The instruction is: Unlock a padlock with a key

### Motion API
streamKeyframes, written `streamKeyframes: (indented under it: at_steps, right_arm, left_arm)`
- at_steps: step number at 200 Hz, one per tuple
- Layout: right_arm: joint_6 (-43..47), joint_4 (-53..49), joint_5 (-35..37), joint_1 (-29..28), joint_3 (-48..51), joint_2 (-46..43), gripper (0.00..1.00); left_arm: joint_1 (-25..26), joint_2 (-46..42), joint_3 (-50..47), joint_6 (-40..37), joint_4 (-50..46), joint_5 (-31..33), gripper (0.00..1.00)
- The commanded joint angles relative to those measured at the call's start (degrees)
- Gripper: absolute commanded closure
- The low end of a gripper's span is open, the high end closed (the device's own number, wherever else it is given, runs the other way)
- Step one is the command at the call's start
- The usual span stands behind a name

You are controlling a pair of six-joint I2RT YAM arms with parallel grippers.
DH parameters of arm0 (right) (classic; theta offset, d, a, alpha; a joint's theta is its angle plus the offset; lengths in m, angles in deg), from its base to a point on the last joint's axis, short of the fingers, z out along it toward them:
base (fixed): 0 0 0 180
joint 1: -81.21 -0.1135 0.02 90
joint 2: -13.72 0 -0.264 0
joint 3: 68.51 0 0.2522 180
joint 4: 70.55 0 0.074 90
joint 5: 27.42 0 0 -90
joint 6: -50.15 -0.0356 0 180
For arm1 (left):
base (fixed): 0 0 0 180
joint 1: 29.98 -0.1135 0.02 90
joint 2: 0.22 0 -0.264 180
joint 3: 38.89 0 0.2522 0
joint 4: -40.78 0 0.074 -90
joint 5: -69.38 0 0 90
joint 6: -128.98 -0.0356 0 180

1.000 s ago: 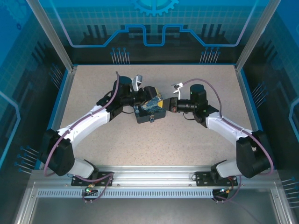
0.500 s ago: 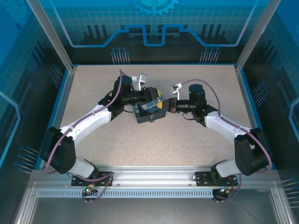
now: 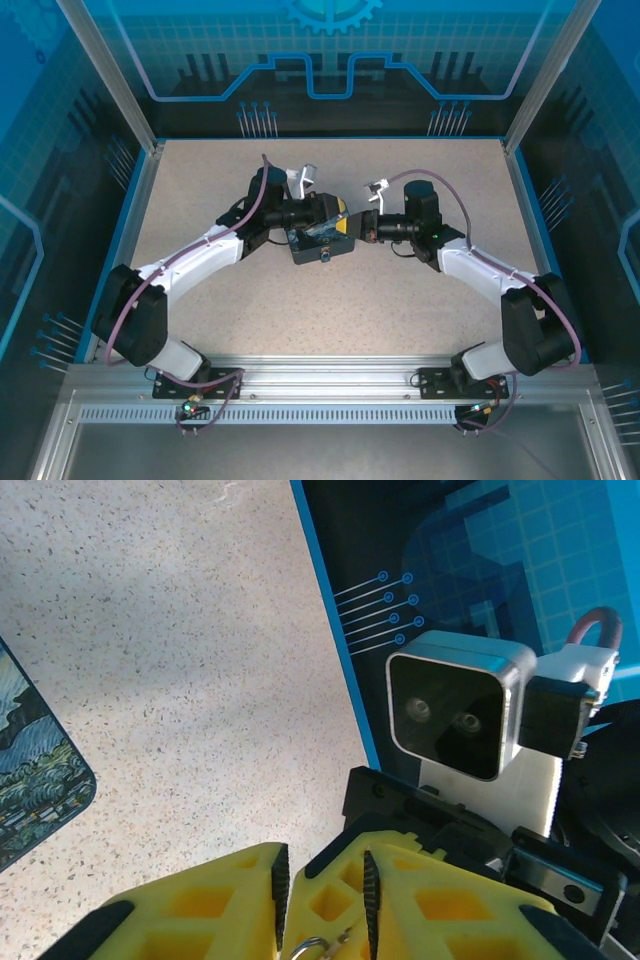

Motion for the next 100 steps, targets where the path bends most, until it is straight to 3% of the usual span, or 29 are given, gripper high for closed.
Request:
streamKeyframes:
  at_steps: [1, 27, 84, 100]
  right_arm:
    - [-0.4, 0.3, -0.9, 0.5, -1.6, 1.0, 1.00]
    - [-0.5, 0.5, -0.9, 0.5, -1.6, 1.2, 1.00]
    - [-0.7, 0.8, -1.0, 0.5, -1.6, 1.3, 1.00]
    - [-0.7, 0.7, -1.0, 0.5, -1.6, 1.2, 1.00]
  left_arm:
    - [0.3, 0.1, -0.7, -0.9, 2.2, -1.7, 0.74]
    - [0.5, 0.1, -0.9, -0.8, 2.6, -2.1, 0.80]
    - [0.8, 0.4, -2.0, -0.9, 2.8, -1.8, 0.81]
    - [0.8, 0.5, -2.4, -0.9, 2.8, -1.6, 0.86]
